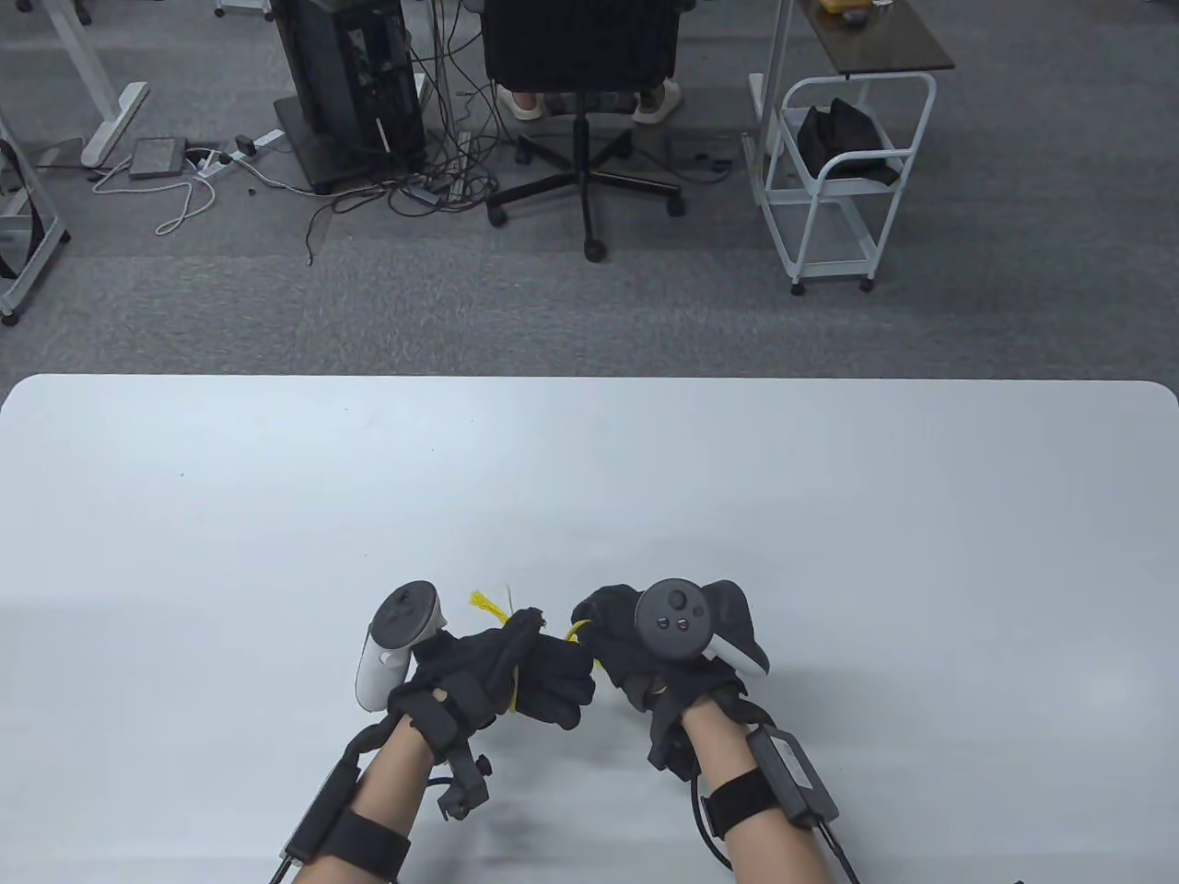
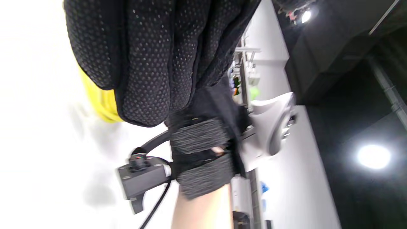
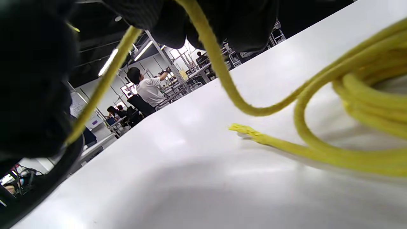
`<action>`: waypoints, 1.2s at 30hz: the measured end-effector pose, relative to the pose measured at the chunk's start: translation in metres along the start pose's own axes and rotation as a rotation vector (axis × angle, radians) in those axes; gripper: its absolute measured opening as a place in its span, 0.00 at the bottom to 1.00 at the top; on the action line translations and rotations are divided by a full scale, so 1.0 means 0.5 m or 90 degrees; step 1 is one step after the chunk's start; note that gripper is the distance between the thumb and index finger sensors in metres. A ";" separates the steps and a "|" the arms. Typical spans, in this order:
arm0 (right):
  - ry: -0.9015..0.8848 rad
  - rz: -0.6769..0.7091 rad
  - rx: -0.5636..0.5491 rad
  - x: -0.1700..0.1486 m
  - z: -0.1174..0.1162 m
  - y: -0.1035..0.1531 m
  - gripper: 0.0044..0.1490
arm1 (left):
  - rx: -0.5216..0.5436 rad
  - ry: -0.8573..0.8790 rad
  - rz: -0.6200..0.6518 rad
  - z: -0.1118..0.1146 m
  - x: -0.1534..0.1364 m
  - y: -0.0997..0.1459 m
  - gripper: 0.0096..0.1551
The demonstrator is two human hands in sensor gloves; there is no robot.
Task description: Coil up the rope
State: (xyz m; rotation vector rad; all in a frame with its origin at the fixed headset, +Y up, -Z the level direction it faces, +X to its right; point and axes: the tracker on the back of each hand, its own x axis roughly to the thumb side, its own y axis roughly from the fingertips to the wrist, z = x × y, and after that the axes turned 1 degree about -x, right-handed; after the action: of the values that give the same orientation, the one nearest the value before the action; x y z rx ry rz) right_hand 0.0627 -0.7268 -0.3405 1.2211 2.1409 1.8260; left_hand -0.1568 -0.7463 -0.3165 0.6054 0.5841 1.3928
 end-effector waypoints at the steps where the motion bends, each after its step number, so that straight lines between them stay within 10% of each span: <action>1: -0.013 0.001 -0.002 0.001 0.001 0.000 0.25 | -0.007 -0.028 -0.018 0.002 -0.002 -0.002 0.42; 13: -0.117 0.016 -0.026 0.022 -0.006 0.000 0.24 | -0.005 -0.042 -0.083 0.015 -0.037 -0.010 0.44; 36: -0.005 0.109 0.004 0.085 -0.054 0.003 0.25 | 0.268 -0.041 0.045 -0.025 -0.011 0.030 0.40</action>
State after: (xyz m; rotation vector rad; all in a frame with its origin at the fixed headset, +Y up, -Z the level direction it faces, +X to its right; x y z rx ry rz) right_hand 0.0203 -0.7232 -0.3134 1.4526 2.0976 1.8752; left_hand -0.1769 -0.7502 -0.3149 1.0124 0.8188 1.3182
